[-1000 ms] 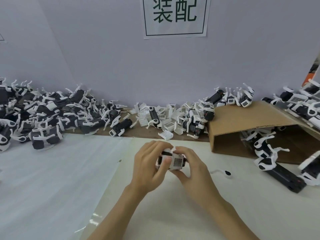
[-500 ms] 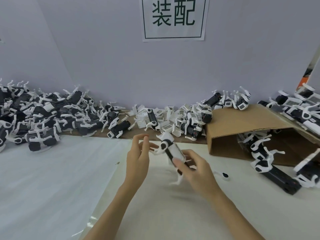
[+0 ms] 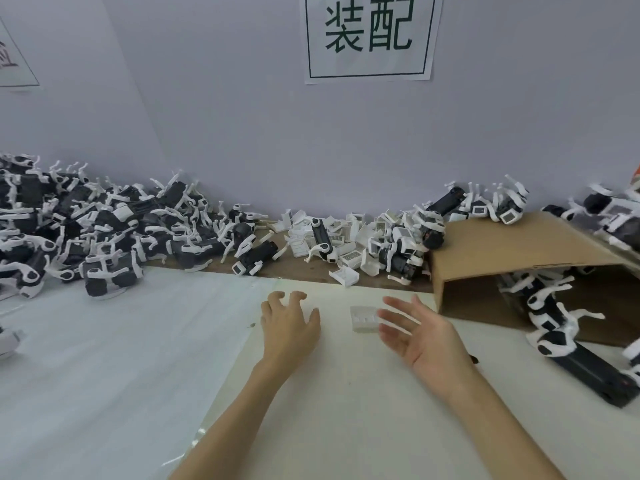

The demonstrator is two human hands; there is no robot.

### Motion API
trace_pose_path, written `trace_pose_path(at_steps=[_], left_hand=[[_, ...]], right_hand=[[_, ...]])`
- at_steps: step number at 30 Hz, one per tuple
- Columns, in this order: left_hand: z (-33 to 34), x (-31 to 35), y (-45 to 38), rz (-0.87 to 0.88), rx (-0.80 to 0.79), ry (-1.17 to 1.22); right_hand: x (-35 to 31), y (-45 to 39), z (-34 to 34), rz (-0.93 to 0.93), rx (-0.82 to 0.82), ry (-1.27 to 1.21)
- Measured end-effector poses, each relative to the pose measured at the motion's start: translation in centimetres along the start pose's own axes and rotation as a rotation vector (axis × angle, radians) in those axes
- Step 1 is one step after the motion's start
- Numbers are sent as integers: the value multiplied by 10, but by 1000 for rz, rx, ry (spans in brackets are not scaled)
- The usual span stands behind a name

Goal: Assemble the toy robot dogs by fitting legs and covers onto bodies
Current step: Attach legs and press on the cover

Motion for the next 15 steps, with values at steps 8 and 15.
trace_pose_path(at_steps=[8,15], left_hand=[[-72,-38,-107,-169,0,-482],[-83,-64,-125,77,182,-258]], right_hand=[[3,-2,-3,53,43,19],[-1,-9,-7,43,60,38]])
Point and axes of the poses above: each hand's wrist, its own y-axis away from the middle knuckle, its own z-axis out of the palm, x = y × z, the point moved 1 cm from there along -y, towards the middle knuckle, and after that the axes turned 11 degrees about -x, right-handed, at the moved point
